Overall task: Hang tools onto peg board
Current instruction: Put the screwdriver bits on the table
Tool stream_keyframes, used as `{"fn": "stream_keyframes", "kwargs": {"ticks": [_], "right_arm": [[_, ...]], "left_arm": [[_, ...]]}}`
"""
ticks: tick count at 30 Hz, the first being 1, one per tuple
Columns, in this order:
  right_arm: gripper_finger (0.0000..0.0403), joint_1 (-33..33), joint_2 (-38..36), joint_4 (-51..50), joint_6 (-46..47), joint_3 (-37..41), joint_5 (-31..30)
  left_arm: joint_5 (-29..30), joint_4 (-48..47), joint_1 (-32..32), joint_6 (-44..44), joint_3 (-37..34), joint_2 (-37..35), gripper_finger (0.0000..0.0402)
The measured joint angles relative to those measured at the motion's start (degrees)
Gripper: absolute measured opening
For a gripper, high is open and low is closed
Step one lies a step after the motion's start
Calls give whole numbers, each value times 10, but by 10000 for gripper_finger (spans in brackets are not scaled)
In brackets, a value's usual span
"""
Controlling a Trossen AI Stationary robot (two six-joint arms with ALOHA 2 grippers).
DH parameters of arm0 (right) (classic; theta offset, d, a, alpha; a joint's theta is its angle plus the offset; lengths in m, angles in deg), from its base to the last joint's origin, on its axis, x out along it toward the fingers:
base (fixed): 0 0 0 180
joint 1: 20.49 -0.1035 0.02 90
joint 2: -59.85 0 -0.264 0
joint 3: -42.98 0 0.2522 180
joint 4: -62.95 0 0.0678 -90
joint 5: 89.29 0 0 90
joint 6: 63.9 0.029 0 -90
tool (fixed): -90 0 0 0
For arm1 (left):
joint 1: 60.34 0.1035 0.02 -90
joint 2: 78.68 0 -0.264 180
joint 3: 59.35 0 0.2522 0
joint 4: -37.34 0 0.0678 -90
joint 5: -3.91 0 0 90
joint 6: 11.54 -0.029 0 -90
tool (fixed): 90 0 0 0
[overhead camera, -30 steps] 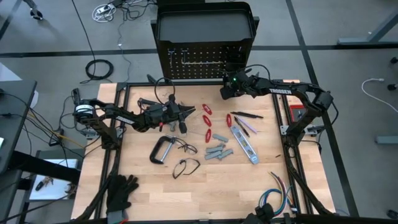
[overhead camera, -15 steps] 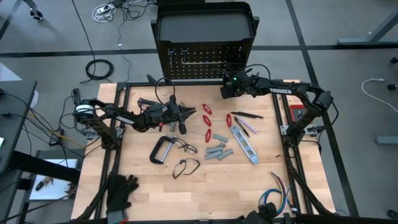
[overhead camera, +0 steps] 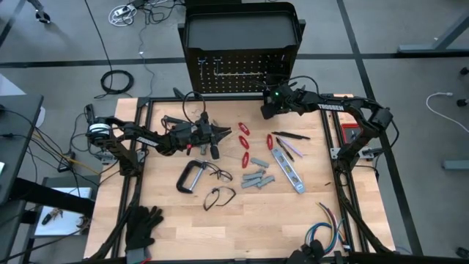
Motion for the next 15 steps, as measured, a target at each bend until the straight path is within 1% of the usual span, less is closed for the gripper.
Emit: {"fn": "stream_keyframes", "kwargs": {"ticks": [4, 9, 12, 15], "right_arm": [[244, -4, 0, 5, -6, 0, 17], [239, -22, 1, 4, 24, 0, 27], [239, -47, 1, -13, 34, -6, -10], [238, -84, 1, -33, 49, -18, -84]], "left_arm": [[0, 0, 0, 0, 0, 0, 47], [0, 0, 0, -1, 0, 0, 47], [0, 0, 0, -1, 0, 0, 47], [0, 0, 0, -1, 0, 0, 47]]}}
